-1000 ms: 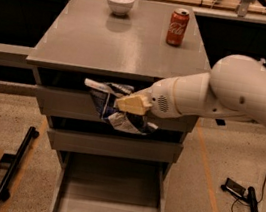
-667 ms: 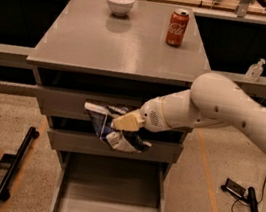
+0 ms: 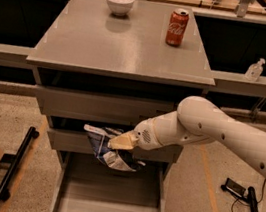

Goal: Place blue chip bag into bottom drawer

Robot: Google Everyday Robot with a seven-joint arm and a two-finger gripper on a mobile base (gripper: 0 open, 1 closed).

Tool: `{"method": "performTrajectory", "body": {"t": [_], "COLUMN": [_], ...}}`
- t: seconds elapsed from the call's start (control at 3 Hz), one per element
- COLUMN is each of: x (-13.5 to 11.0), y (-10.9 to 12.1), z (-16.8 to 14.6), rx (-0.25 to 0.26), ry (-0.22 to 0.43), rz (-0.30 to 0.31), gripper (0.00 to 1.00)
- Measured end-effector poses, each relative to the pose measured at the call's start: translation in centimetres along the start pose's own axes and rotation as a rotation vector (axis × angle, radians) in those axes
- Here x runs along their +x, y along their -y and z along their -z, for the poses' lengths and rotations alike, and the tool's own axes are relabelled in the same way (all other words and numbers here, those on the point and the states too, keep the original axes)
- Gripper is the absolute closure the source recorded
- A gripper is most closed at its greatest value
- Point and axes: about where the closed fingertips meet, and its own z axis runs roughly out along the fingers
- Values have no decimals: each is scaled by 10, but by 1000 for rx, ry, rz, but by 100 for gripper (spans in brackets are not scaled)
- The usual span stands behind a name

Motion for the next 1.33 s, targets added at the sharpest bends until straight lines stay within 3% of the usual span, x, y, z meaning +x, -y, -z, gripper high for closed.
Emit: {"method": "performTrajectory", "body": {"t": [0.33,1.0,1.33], "x": [13,87,115], "y": [17,104,111], "z": [-33,-159,-185], "rx": [-39,-123,-153], "ry": [-30,-170,-197], "rz": [-44,-199,-245], "gripper": [100,100,100]}}
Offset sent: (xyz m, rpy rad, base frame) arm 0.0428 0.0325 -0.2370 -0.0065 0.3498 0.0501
